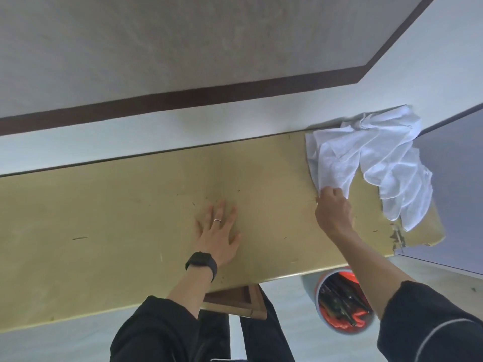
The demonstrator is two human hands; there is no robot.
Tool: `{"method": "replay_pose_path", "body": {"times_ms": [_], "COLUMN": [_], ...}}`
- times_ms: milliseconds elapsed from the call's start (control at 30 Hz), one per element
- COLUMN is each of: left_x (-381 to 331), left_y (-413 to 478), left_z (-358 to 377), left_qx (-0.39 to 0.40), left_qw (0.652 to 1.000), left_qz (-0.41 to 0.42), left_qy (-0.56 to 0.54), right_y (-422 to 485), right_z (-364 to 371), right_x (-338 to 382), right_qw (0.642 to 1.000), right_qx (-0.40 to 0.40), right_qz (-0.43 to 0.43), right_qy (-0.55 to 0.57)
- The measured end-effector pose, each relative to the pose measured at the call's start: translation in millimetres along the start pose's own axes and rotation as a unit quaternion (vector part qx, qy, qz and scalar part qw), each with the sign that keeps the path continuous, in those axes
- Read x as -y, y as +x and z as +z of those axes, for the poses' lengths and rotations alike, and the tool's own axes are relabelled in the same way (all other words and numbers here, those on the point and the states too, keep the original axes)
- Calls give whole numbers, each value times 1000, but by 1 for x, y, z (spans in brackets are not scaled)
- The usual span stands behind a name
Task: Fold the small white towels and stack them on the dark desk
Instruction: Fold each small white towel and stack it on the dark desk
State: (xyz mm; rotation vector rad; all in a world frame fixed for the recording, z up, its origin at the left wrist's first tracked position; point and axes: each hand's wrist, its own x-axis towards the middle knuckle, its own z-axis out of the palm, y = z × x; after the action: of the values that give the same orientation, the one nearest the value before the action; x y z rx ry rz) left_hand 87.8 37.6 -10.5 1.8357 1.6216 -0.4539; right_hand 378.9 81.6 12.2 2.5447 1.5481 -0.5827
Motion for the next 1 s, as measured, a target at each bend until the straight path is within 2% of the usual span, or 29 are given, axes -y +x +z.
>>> {"method": "replay_pose_path", "body": {"times_ms": [67, 167, 267, 400, 467, 533, 667, 767, 867, 933, 1000], "left_x": [1, -8, -28, -62, -72, -73, -46, -13, 13, 27, 39], "left_y": [-1, -3, -19, -59, -79, -96, -134, -163, -189, -201, -207], "left_z": [-10, -38, -75, -129, -151, -163, -162, -150, -140, -138, -141], "left_qx": [28, 63, -37, -186, -220, -236, -224, -255, -246, -239, -235], "left_qw": [1000, 994, 984, 938, 923, 926, 952, 936, 915, 924, 947], "left_qz": [4, -9, 48, 166, 200, 215, 179, 154, 138, 140, 121], "left_qy": [-7, -85, -165, -242, -246, -202, -109, -188, -289, -265, -180], "right_y": [-6, -30, -64, -113, -139, -162, -200, -227, -253, -267, -276], "right_z": [-20, -65, -114, -169, -189, -199, -200, -188, -168, -156, -146], "right_x": [4, 19, 36, 60, 73, 85, 109, 123, 137, 147, 155], "right_qw": [993, 954, 925, 907, 901, 897, 890, 875, 857, 849, 856], "right_qx": [-7, -42, -69, -47, -37, -23, 2, 40, 83, 108, 130], "right_qz": [21, 44, 0, -67, -94, -111, -131, -133, -122, -124, -137], "right_qy": [120, 293, 373, 412, 422, 426, 436, 463, 493, 503, 482]}}
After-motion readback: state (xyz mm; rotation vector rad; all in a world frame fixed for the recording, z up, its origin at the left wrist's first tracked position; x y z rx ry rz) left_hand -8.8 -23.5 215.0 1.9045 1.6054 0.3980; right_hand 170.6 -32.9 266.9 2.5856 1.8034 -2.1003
